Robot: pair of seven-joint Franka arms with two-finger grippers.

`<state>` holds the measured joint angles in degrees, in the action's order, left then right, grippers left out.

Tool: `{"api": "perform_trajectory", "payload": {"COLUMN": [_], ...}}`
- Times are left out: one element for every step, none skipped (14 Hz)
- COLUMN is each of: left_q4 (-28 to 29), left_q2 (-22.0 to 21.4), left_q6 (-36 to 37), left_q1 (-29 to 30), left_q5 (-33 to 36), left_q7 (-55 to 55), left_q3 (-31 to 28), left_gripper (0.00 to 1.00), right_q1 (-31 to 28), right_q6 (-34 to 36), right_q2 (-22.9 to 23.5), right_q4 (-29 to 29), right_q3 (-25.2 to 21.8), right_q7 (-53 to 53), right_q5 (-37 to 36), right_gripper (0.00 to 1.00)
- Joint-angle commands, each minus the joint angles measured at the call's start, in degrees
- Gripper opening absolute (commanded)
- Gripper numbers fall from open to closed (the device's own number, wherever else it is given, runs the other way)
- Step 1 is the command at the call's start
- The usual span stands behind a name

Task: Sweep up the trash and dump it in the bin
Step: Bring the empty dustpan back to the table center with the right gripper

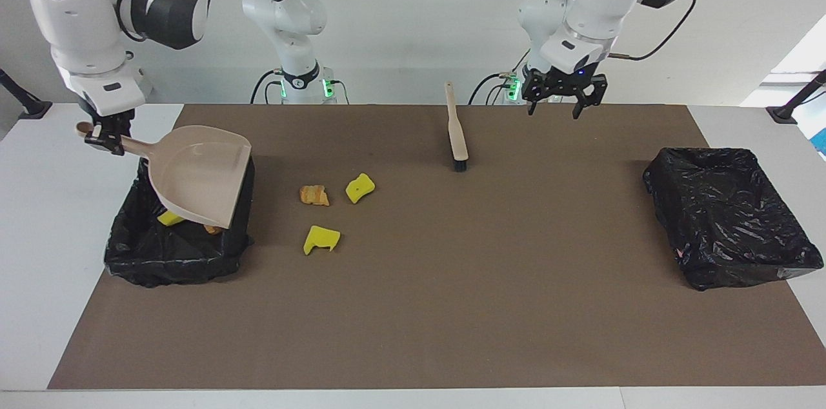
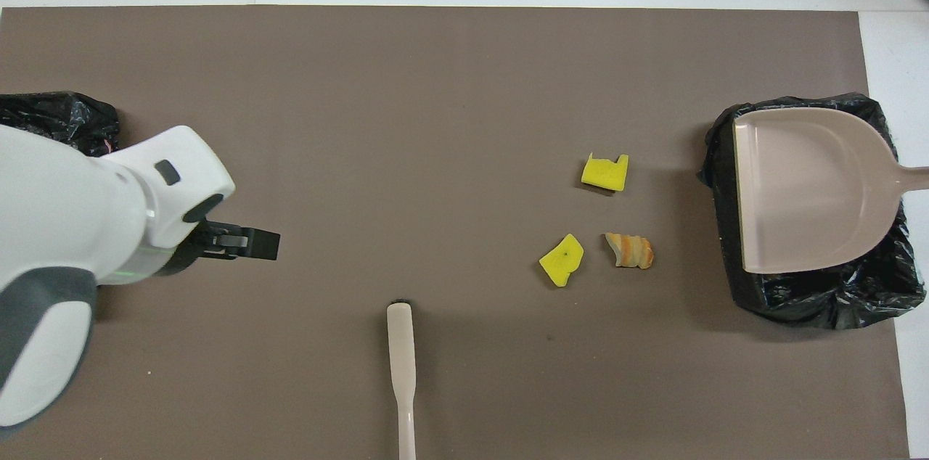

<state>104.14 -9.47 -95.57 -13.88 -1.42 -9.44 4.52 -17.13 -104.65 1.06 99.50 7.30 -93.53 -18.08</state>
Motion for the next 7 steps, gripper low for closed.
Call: {"api": "perform_trajectory", "payload": {"left_q4": [-7.88, -9.47, -11.22, -12.89, -15.0, -17.37, -19.31], "left_q2": [1.91, 2.09, 3.05, 4.19, 5.5, 6.73, 7.97], "left_q6": [5.03, 6.34, 7.4, 9.24, 10.91, 11.89, 13.11], "left_q1": [5.07, 5.96, 6.58, 7.11, 7.37, 7.46, 7.55], "left_q5": [1.07, 0.89, 0.54, 0.36, 0.19, 0.19, 0.19], "left_q7": [2.32, 2.84, 3.28, 3.37, 3.72, 4.86, 5.74], "left_q3": [0.49, 0.4, 0.4, 0.22, 0.14, 0.13, 0.05], "left_gripper": [1.0, 1.0, 1.0, 1.0, 1.0, 1.0, 1.0], "right_q1": [4.1, 5.69, 7.18, 8.16, 9.21, 9.83, 10.36], "right_q6": [0.32, 0.76, 0.85, 0.85, 0.85, 0.85, 1.11], "right_q2": [-0.1, -0.18, -0.27, -0.1, 0.17, 0.43, 0.78], "right_q4": [0.96, 0.96, 0.96, 0.96, 1.04, 1.31, 1.66], "right_q3": [0.17, 0.17, 0.17, 0.17, 0.17, 0.17, 0.26], "right_q7": [12.61, 17.71, 24.12, 31.92, 37.83, 43.72, 51.7], "right_q5": [3.3, 4.8, 6.29, 6.91, 7.53, 9.71, 11.99], "right_gripper": [0.0, 0.0, 0.0, 0.0, 0.0, 0.0, 0.0]}}
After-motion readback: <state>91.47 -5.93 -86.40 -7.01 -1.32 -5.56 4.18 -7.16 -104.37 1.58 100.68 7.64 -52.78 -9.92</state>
